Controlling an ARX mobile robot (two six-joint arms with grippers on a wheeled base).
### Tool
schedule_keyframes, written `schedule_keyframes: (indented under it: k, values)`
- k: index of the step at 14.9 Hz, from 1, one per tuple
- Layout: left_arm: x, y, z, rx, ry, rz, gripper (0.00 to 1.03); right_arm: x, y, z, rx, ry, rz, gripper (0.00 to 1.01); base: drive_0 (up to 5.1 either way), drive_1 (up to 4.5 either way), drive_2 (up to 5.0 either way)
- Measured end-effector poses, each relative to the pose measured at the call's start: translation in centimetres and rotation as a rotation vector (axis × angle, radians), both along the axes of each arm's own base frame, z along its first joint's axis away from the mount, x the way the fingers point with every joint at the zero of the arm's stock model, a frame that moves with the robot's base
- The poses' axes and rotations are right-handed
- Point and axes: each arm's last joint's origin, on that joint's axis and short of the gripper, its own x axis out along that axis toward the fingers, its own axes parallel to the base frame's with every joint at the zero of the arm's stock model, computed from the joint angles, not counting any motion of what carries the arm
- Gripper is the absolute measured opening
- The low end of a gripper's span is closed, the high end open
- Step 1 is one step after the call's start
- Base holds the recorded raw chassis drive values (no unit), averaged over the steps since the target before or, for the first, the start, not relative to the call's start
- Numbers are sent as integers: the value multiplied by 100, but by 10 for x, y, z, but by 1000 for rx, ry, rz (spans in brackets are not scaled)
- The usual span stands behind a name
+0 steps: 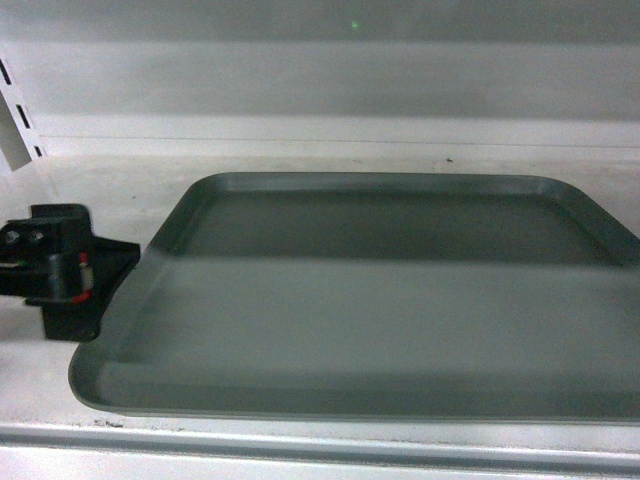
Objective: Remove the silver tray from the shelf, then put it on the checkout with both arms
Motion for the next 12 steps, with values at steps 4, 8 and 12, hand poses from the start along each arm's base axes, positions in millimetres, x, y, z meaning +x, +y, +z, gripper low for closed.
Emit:
schedule_keyframes:
  k: [4, 8, 12]
  values:
    - [37, -36, -3, 22, 140, -10, 98, 36, 19, -13, 15, 296, 47, 98, 0, 0, 0]
    - [38, -37, -3, 28, 144, -8, 98, 40, 19, -17, 5, 341, 29, 98, 0, 0, 0]
    - [37, -39, -3, 43, 145, -4, 98, 44, 18, -28, -11, 388, -7, 98, 0, 0, 0]
